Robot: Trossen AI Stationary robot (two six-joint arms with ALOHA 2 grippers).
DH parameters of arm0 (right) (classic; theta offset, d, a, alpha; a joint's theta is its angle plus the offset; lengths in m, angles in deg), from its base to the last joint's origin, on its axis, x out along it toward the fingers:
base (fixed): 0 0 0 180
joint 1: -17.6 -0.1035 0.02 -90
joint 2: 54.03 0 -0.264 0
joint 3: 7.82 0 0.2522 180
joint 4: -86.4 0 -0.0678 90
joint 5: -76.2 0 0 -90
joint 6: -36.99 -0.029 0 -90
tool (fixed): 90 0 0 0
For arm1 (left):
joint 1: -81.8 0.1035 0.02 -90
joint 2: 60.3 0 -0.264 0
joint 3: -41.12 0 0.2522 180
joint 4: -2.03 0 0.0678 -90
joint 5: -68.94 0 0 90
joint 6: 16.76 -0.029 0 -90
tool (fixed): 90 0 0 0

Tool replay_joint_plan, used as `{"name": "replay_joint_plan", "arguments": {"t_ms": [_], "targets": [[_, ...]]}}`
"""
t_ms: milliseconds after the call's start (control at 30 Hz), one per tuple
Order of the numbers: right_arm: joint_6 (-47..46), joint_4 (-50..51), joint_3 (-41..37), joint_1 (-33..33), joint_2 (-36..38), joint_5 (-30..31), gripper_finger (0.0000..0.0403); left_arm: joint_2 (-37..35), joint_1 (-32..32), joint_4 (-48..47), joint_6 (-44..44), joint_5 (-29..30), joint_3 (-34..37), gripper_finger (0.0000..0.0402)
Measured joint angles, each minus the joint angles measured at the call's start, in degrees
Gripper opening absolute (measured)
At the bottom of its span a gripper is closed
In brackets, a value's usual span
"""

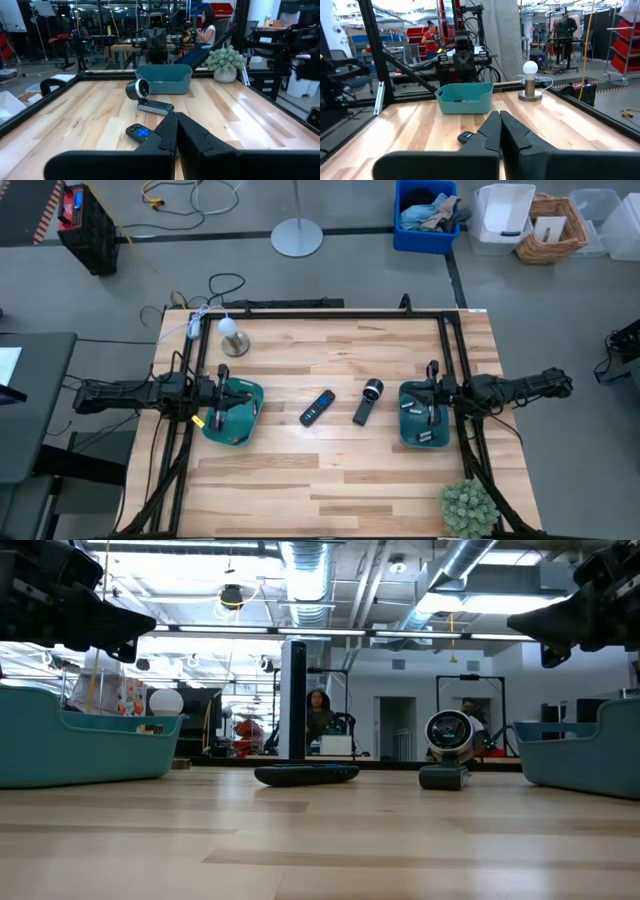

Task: Sort batteries
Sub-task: Return to Home Position

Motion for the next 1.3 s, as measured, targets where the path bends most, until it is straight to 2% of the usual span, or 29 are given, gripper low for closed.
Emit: {"name": "replay_joint_plan", "arguments": {"t_ms": [233,1300], "targets": [[-0.3,0.1,0.0,0.0,0.0,0.0,0.0031,0.0,0.0,0.1,-0.4,0.0,0.0,0.0000],[-0.4,0.3,0.0,0.0,0.0,0.0,0.0028,0.0,0.0,0.1,-1.2,0.0,0.1,0.0003]]}}
